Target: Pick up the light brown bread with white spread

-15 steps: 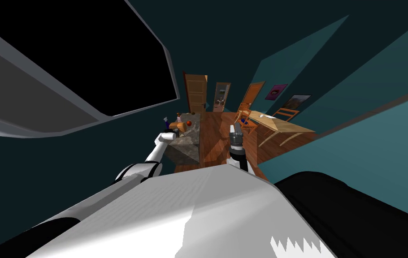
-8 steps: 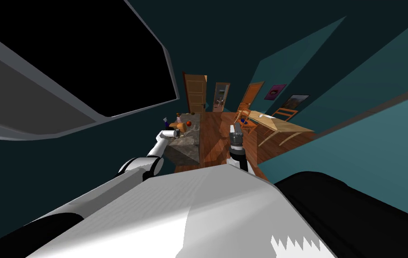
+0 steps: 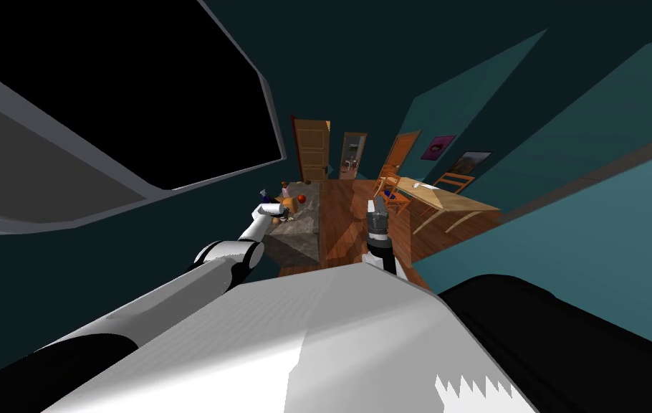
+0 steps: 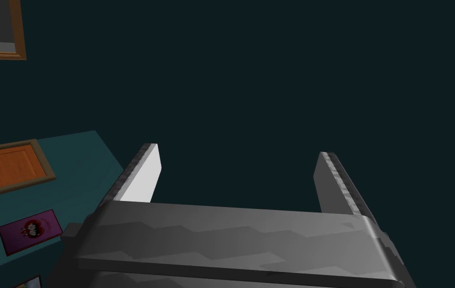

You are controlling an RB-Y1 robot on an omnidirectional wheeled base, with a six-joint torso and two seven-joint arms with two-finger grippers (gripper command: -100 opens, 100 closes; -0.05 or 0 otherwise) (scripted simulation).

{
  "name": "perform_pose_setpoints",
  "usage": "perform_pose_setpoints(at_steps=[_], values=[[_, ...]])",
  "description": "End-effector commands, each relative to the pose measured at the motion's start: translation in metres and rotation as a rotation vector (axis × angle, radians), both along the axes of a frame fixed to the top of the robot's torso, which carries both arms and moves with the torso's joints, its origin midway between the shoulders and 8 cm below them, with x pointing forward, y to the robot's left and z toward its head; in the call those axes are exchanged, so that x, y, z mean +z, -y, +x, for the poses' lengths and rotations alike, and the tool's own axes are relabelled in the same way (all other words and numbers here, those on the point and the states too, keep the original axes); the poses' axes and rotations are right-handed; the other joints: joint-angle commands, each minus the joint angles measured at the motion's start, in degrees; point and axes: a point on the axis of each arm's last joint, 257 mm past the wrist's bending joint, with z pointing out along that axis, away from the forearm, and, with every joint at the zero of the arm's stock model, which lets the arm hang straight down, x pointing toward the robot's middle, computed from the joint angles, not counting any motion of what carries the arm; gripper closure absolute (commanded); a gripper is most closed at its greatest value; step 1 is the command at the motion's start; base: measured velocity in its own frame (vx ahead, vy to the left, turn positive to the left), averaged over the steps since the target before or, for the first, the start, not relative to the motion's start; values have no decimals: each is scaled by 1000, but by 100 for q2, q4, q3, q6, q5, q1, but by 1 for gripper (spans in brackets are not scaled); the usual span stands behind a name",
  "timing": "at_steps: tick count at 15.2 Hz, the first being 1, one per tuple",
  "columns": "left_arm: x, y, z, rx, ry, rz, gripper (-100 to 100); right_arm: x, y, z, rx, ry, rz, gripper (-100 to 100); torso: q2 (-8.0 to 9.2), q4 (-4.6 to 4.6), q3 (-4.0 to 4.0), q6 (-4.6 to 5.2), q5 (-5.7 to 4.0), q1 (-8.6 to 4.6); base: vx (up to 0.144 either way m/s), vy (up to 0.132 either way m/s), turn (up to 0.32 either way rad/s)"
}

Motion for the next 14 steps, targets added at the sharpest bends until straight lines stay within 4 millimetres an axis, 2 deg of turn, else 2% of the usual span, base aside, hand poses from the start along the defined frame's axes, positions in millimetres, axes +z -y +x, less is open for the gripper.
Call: perform_pose_setpoints(at_steps=[1,2,3,5,6,7,8,14], values=[[-8,0,-8,2,-50,2,-100,0,0,0,0,0,0,0,0,0,0,0,0,0,34,14,-9],[-1,6,-7,-8,-76,2,-100,0,0,0,0,0,0,0,2,-1,0,-1,0,-1,41,18,-17],[-10,3,-16,-1,-113,3,-100,0,0,0,0,0,0,0,0,1,0,1,-1,-1,50,23,-28],[-6,9,-18,-10,-150,3,-100,0,0,0,0,0,0,0,0,-1,-1,0,0,0,44,24,-12],[-14,6,-25,-4,-180,4,-100,0,0,0,0,0,0,0,-2,0,-1,1,0,2,55,33,-24],[-7,12,-25,-15,-198,3,-100,0,0,0,0,0,0,0,-4,-1,-2,0,1,4,67,33,-31],[-15,10,-34,-9,-236,4,-100,0,0,0,0,0,0,0,-7,-1,-4,0,1,5,70,31,-27],[-19,17,-56,-17,-353,4,-100,0,0,0,0,0,0,0,-7,-2,-4,0,0,0,60,20,-16]])
